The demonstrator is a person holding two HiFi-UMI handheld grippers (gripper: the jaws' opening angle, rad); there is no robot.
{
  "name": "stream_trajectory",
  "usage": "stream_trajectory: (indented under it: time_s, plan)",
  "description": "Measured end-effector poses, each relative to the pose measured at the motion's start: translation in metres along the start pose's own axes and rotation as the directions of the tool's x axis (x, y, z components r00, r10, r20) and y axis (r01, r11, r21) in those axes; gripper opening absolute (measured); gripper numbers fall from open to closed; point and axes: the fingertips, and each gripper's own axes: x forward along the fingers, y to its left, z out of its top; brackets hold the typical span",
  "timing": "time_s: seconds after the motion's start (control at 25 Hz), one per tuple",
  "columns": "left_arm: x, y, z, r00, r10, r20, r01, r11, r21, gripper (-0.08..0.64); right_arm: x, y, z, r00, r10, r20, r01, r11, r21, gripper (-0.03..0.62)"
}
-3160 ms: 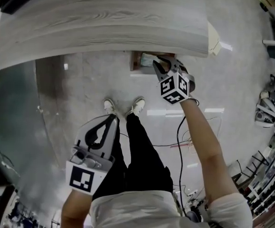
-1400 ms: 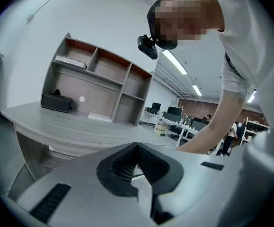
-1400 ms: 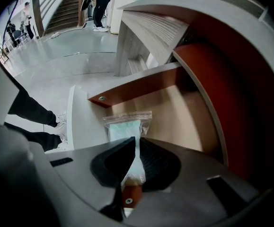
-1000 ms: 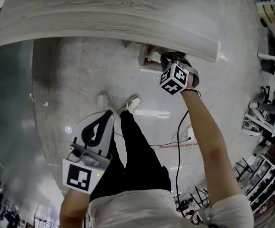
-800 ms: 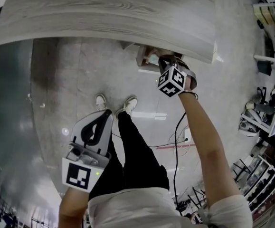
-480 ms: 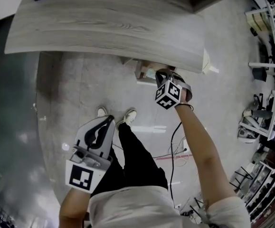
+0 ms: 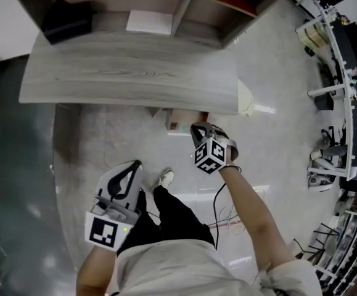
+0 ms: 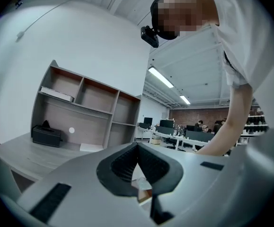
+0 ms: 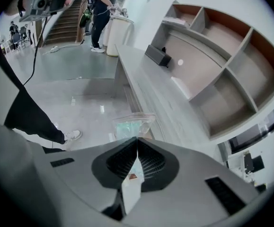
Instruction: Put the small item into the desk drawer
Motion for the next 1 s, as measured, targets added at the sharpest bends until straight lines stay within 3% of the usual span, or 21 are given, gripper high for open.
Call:
stream_trajectory:
  time_s: [0.48,1.0]
  plan:
    - [0.006,-0.013,0.052,0.997,-0.029,0.071,0.026,0.999,0.038,0.017,-0.116,-0.032,0.040,0.978,-0.131,0.162,0.117,0.989,0.094,0.028]
    - [0.036,-0.040,0.091,0.984,-0.107,0.144,0.093,0.990,0.101,0.017,-0.210,-0.087,0.032,0.923,-0.306,0.233,0.255,0.940,0.227,0.028]
